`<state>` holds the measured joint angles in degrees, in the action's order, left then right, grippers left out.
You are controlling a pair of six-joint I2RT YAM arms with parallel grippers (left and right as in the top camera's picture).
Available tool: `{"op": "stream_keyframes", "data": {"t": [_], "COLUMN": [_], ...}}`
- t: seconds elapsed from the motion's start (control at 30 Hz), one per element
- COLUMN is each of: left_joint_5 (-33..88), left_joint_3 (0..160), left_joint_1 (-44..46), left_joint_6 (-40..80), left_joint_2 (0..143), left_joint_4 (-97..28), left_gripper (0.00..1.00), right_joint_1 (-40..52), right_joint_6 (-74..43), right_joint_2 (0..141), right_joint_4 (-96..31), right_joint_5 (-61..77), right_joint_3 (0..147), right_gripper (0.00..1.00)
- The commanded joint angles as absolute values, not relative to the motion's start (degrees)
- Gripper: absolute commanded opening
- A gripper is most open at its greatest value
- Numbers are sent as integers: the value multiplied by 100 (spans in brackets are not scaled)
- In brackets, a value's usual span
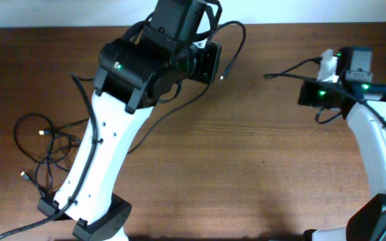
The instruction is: Untangle cables
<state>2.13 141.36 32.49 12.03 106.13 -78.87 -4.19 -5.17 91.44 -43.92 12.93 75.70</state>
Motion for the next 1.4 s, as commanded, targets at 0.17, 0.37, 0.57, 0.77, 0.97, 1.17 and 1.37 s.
{"op": "stream_keyframes", "data": {"t": [0.17,0.37,0.57,0.77,0.97,1.17,1.37], "left_joint_5": [-137,-875,-1514,-3457,-3494,-3795,-3365], "left_joint_3": [14265,14173,13566,13666,13572,9185,7417], "left_joint_1": [3247,3205,2473,2899,2565,2523,1977], "left_joint_6": [1105,1221,2145,1299,554,972,2390], "left_joint_2": [10488,10510,10508,10136,9732,7365,6379], "left_joint_4": [-7957,-8838,-9426,-7496,-5579,-4174,-6860], "left_gripper": [99,99,99,99,99,99,99], "right_joint_1": [121,228,261,261,261,261,263], "right_joint_6": [-447,-314,-318,-276,-276,-169,-215], "right_joint_2": [8962,8960,8960,8960,8960,8960,8960], "right_joint_4": [-4506,-4674,-4742,-4674,-4816,-4984,-4775], "right_joint_5": [814,655,681,683,681,565,773], "right_joint_3": [7609,7609,7609,7609,7609,7609,7609], "right_gripper": [98,98,98,99,98,98,98]}}
